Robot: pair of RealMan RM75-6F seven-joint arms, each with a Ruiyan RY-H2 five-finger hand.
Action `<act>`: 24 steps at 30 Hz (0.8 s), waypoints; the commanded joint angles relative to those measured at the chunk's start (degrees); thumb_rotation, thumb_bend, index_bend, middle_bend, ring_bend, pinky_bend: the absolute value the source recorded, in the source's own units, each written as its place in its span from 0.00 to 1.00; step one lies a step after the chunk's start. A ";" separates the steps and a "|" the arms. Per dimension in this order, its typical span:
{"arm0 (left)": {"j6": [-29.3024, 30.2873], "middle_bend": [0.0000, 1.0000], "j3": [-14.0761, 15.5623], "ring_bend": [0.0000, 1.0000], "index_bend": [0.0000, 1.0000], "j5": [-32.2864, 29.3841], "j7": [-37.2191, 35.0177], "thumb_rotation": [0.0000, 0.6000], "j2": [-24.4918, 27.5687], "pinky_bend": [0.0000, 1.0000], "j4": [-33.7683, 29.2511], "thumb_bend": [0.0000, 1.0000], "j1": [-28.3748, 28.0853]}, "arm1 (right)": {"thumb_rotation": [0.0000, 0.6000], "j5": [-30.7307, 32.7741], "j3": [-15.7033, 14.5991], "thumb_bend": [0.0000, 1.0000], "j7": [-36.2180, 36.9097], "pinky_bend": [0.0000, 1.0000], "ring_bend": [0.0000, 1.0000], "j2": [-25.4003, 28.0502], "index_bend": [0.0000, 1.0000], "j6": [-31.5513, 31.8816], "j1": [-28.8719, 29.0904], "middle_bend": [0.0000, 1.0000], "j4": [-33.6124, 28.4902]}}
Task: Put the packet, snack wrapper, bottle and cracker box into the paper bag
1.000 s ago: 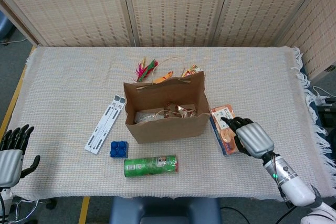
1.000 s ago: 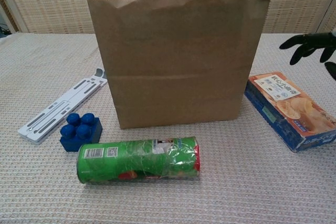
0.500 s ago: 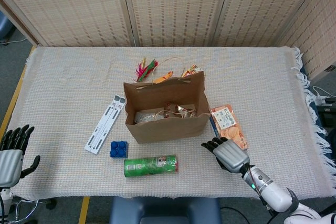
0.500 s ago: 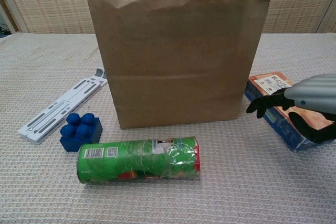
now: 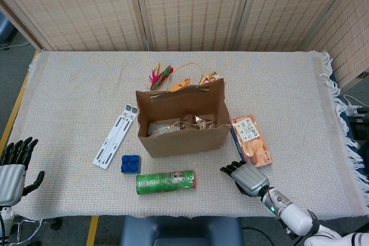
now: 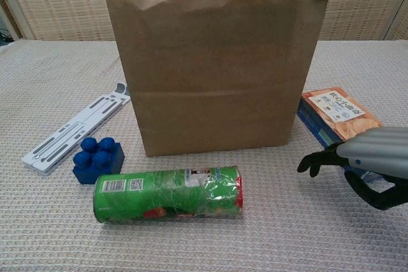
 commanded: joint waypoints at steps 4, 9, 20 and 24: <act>-0.10 0.00 0.03 0.00 0.02 0.03 -0.14 1.00 0.06 0.00 0.05 0.37 -0.03 | 1.00 1.26 -1.49 0.88 -1.18 0.23 0.13 1.23 0.15 0.11 0.01 0.18 -0.12; -0.07 0.00 0.07 0.00 0.02 0.08 -0.01 1.00 0.08 0.00 -0.01 0.37 -0.01 | 1.00 2.64 -2.42 0.88 -1.58 0.23 0.13 3.11 0.15 0.87 -0.30 0.18 0.07; 0.04 0.00 0.06 0.00 0.02 0.06 0.26 1.00 0.03 0.00 -0.14 0.37 0.04 | 1.00 4.80 -1.93 0.88 -1.43 0.23 0.13 4.55 0.15 4.72 -1.78 0.18 3.34; 0.04 0.00 0.05 0.00 0.02 0.05 0.26 1.00 0.05 0.00 -0.17 0.37 0.04 | 1.00 7.02 -1.53 0.88 -1.90 0.23 0.13 4.73 0.15 4.93 -1.72 0.18 4.55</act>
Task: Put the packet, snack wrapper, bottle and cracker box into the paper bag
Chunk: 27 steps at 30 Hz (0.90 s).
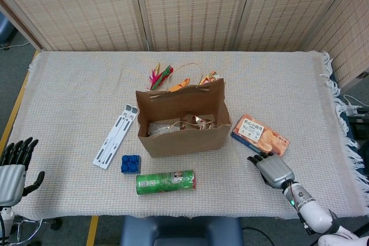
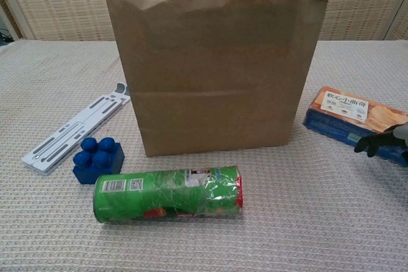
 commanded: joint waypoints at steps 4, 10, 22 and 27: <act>-0.05 0.00 0.00 0.00 0.02 -0.02 -0.04 1.00 0.02 0.00 -0.02 0.37 -0.01 | 1.00 2.53 0.59 0.88 -0.94 0.23 0.13 0.30 0.15 0.58 0.08 0.18 1.60; -0.04 0.00 0.01 0.00 0.02 0.02 -0.18 1.00 0.04 0.00 0.01 0.37 0.00 | 1.00 4.10 2.02 0.88 -1.09 0.23 0.13 0.40 0.15 3.08 -0.35 0.18 1.91; -0.05 0.00 0.03 0.00 0.02 0.06 -0.18 1.00 0.04 0.00 0.05 0.37 -0.01 | 1.00 -6.30 3.93 0.08 9.33 0.12 0.02 2.71 0.00 12.74 -6.94 0.10 -2.29; 0.03 0.00 0.04 0.00 0.02 0.08 -0.21 1.00 0.00 0.00 0.05 0.37 0.04 | 1.00 3.68 6.01 0.03 1.39 0.03 0.00 0.17 0.00 14.29 -6.88 0.00 -2.20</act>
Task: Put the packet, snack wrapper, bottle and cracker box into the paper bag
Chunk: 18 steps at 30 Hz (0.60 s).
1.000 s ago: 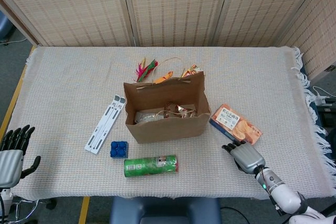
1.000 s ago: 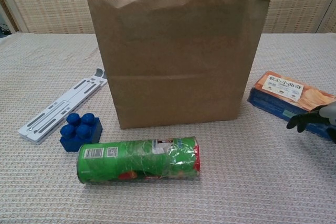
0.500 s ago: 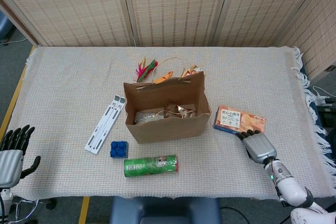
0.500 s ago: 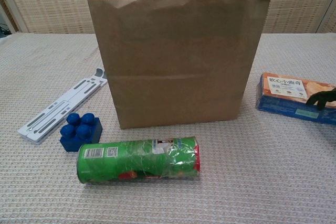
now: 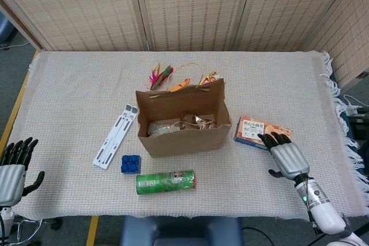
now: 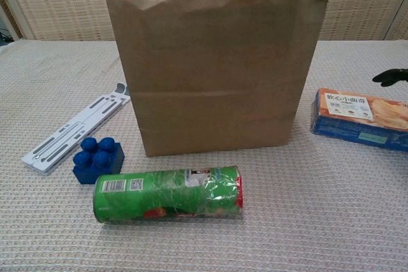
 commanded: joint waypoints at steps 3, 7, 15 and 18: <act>-0.06 0.00 -0.04 0.00 0.02 -0.07 0.13 1.00 -0.04 0.00 -0.01 0.37 -0.04 | 1.00 13.18 2.86 0.03 -9.98 0.03 0.00 -4.12 0.00 2.09 -0.05 0.00 1.19; -0.07 0.00 -0.03 0.00 0.02 -0.07 0.11 1.00 -0.03 0.00 -0.02 0.37 -0.04 | 1.00 18.76 4.41 0.03 -13.00 0.03 0.00 -7.33 0.00 1.85 1.25 0.00 3.48; -0.23 0.00 -0.03 0.00 0.02 -0.04 -0.31 1.00 0.07 0.00 0.06 0.37 -0.11 | 1.00 25.83 7.97 0.03 -16.56 0.03 0.00 -13.76 0.00 3.46 3.82 0.00 8.48; -0.31 0.00 0.02 0.00 0.02 0.03 -0.55 1.00 0.14 0.00 0.09 0.37 -0.14 | 1.00 28.12 9.28 0.03 -17.25 0.03 0.00 -15.65 0.00 4.21 4.49 0.00 10.21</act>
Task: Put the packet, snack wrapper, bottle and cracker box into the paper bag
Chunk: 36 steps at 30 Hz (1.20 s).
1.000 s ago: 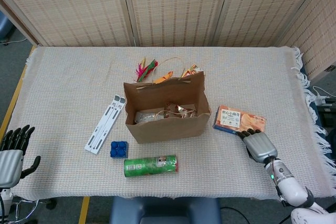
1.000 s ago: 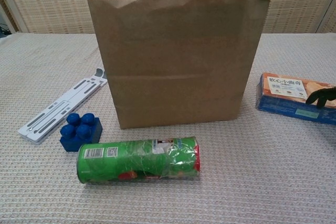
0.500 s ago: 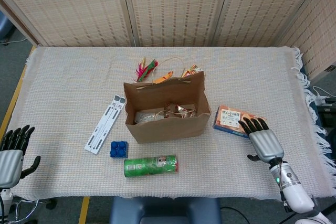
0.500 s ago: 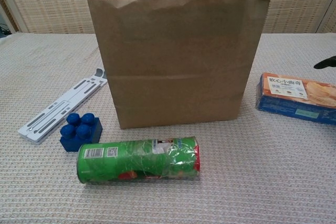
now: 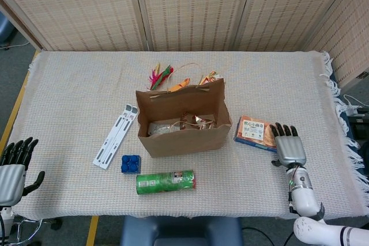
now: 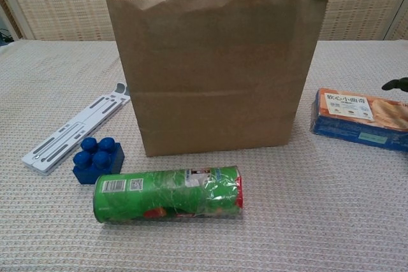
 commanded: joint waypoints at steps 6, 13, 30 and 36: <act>-0.09 0.00 0.14 0.00 0.02 0.29 -0.67 1.00 0.17 0.00 0.13 0.37 -0.04 | 1.00 6.08 2.82 0.03 -1.92 0.03 0.00 -4.48 0.00 0.98 1.85 0.00 4.02; -0.10 0.00 0.19 0.00 0.02 0.41 -0.89 1.00 0.23 0.00 0.20 0.37 -0.05 | 1.00 7.70 3.47 0.03 -2.33 0.03 0.00 -6.89 0.00 1.06 2.49 0.00 6.92; -0.22 0.00 0.24 0.00 0.02 0.51 -1.35 1.00 0.31 0.00 0.33 0.37 -0.13 | 1.00 14.64 9.01 0.13 -0.05 0.26 0.14 -14.31 0.05 -2.02 5.71 0.14 16.23; -0.30 0.00 0.28 0.00 0.02 0.57 -1.62 1.00 0.42 0.00 0.36 0.37 -0.17 | 1.00 6.23 8.22 0.31 5.40 0.68 0.60 -14.32 0.47 0.30 4.13 0.54 16.00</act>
